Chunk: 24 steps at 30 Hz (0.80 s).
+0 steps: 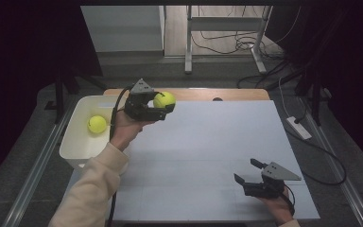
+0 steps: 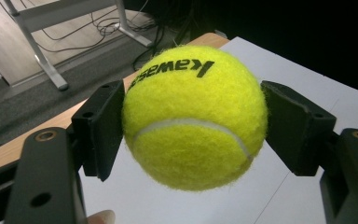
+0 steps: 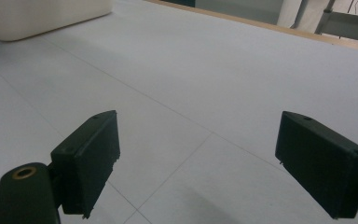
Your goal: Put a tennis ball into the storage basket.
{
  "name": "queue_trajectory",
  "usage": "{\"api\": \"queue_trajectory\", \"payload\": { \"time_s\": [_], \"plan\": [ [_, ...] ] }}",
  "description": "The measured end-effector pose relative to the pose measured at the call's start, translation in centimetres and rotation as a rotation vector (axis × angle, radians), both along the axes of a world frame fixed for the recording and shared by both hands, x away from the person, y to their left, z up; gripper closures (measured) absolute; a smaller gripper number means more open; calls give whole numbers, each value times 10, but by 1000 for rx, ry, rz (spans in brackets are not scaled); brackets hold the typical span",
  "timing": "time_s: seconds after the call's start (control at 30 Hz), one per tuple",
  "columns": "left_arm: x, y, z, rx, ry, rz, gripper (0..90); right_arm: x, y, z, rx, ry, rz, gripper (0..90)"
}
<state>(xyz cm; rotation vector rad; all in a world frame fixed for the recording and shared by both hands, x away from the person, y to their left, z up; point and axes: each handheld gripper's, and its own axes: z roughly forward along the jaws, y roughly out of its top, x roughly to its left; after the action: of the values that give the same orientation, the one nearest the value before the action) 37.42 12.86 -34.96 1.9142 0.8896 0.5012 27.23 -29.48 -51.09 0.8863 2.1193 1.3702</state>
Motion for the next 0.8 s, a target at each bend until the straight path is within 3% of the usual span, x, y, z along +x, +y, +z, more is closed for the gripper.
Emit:
{"api": "queue_trajectory", "payload": {
  "time_s": [0.8],
  "plan": [
    [-9,23,5,-6,-21,41,267,0,0,0,-3,0,0,138]
  ]
}}
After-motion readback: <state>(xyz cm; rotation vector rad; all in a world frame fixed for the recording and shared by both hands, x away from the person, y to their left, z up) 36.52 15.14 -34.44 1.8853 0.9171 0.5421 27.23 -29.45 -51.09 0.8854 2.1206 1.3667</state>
